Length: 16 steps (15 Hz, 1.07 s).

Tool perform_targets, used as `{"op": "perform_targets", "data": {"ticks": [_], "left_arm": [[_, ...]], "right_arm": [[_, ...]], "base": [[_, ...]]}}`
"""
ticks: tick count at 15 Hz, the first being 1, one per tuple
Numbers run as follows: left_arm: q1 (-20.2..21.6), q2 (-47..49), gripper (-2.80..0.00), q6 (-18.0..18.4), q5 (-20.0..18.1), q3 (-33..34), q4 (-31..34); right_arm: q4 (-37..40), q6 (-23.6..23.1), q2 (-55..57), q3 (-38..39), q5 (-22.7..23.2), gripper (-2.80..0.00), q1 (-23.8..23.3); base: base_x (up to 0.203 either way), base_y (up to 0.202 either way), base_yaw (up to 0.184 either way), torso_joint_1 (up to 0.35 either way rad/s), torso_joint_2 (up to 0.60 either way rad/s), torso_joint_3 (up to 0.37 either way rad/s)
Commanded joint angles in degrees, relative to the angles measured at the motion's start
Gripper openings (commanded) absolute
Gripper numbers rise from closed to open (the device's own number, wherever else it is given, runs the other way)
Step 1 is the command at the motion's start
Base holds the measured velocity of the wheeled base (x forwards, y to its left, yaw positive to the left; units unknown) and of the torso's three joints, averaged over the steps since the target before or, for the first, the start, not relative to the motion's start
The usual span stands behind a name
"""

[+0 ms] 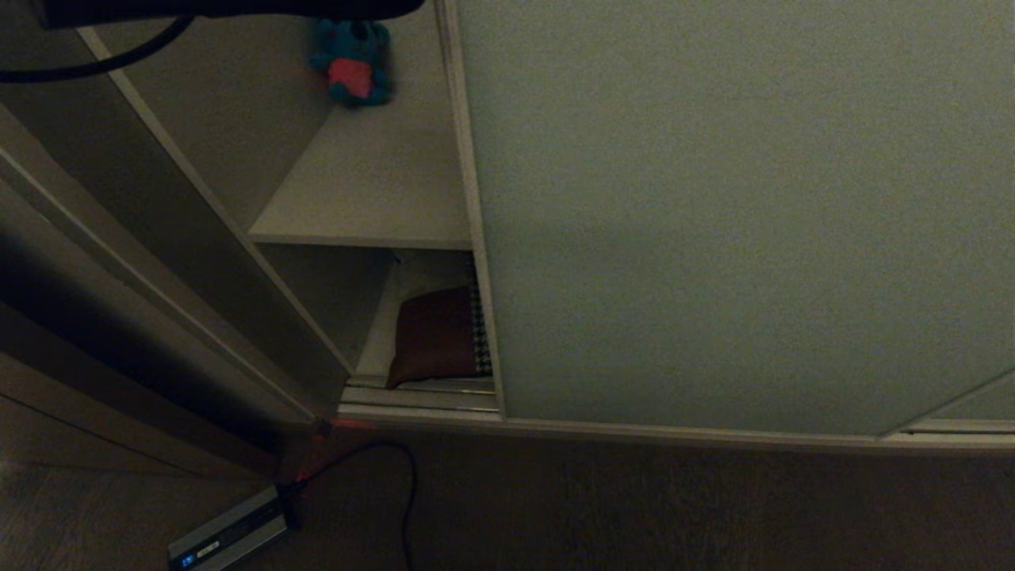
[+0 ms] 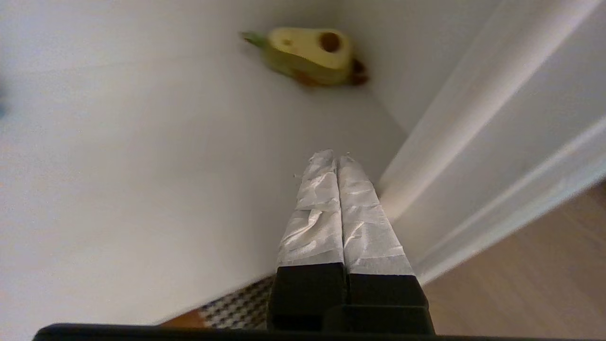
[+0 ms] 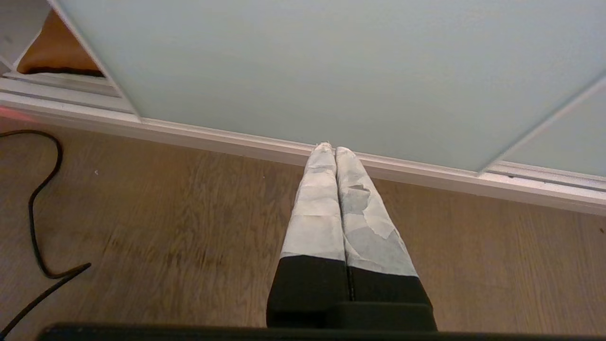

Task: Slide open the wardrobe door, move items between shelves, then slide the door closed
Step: Open the door

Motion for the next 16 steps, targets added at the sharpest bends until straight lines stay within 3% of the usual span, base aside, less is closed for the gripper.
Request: {"op": "perform_targets", "data": {"ticks": [1, 5, 10, 13, 16], "left_arm": [[-3.3, 1.8, -2.8, 0.1, 0.8, -0.1, -0.2], [-8.3, 3.6, -2.8, -0.2, 1.3, -0.2, -0.5], [-8.6, 2.4, -2.8, -0.1, 3.3, -0.2, -1.7], [-2.9, -2.3, -2.8, 0.9, 8.1, 0.6, 0.8], [4.1, -10.7, -2.8, 1.5, 12.0, 7.2, 5.5]], "right_arm": [[0.0, 0.0, 0.0, 0.2, 0.0, -2.8, 0.0], [0.0, 0.0, 0.0, 0.2, 0.0, -2.8, 0.0], [0.0, 0.0, 0.0, 0.2, 0.0, -2.8, 0.0], [0.0, 0.0, 0.0, 0.2, 0.0, -2.8, 0.0], [0.0, 0.0, 0.0, 0.2, 0.0, -2.8, 0.0]], "base": [[0.0, 0.0, 0.0, 0.0, 0.0, 0.0], [0.0, 0.0, 0.0, 0.0, 0.0, 0.0], [0.0, 0.0, 0.0, 0.0, 0.0, 0.0], [0.0, 0.0, 0.0, 0.0, 0.0, 0.0], [0.0, 0.0, 0.0, 0.0, 0.0, 0.0]]}}
